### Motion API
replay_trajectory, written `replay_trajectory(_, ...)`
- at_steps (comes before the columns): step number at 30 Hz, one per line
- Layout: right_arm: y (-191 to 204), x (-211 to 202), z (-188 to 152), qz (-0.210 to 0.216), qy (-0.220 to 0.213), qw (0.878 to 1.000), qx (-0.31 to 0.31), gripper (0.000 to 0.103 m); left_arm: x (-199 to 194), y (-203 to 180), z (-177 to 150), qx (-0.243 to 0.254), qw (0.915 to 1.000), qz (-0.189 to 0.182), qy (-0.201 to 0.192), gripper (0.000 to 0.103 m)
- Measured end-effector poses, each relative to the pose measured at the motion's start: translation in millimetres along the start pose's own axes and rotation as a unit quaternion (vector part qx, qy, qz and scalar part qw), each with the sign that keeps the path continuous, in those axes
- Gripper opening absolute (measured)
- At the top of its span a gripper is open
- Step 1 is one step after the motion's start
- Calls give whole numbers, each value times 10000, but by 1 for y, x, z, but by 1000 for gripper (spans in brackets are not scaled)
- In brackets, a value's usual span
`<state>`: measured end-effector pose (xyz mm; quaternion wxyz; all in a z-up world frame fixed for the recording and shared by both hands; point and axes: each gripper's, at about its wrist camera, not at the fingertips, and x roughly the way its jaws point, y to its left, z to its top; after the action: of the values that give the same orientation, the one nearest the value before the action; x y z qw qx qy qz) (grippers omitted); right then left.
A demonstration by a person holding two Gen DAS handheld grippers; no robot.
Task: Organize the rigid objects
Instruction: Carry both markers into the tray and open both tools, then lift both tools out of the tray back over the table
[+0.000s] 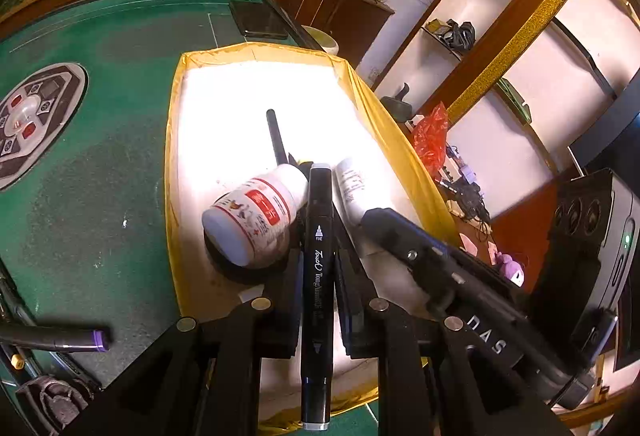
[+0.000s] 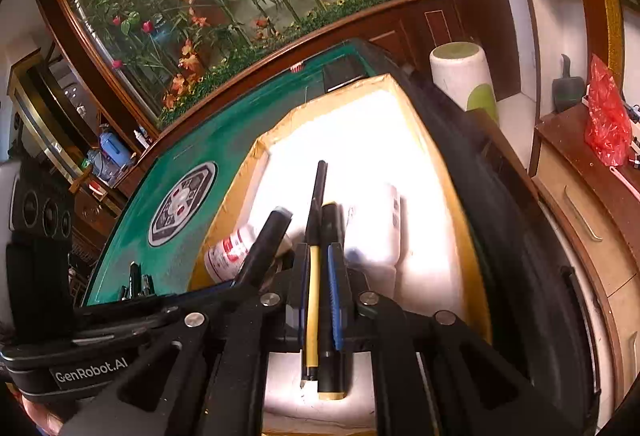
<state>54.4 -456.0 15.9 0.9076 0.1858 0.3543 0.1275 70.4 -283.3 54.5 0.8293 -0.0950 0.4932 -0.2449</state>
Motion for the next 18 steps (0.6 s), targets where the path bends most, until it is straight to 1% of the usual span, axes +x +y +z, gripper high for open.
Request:
replay_trajectory(2,0,-5,-3,-26,-37,10000,-45,9,1,0,1,-18,10000,-46,-9,15)
replay_trajectory(6,3,-11,-4,-77,-130,9999,-39,10,-2,0,-3,-27,9999,-156,-18,29)
replay_trajectory(7,2,-14,-4,-83,-168,9998,-22,10,-4,0,-4,-8,9999,-152,-45,30)
replay_trajectory(9,3,-19,-4,-95,-240,9997,-6,13,-14,0,-7,29,9998,-150,-150,30)
replay_trajectory(11,7,-25,-5,-78,-304,9995,-22,21,-24,1,-10,72,9996,-171,-231,31)
replay_trajectory(12,10,-28,-6,-57,-335,9994,-29,23,-29,2,-12,81,9994,-190,-276,31)
replay_trajectory(16,27,-34,-8,29,-371,9991,-196,25,-61,11,-26,146,9982,-199,-555,44)
replay_trajectory(18,41,-34,-10,131,-342,9988,-310,26,-79,21,-35,138,9974,-130,-701,45)
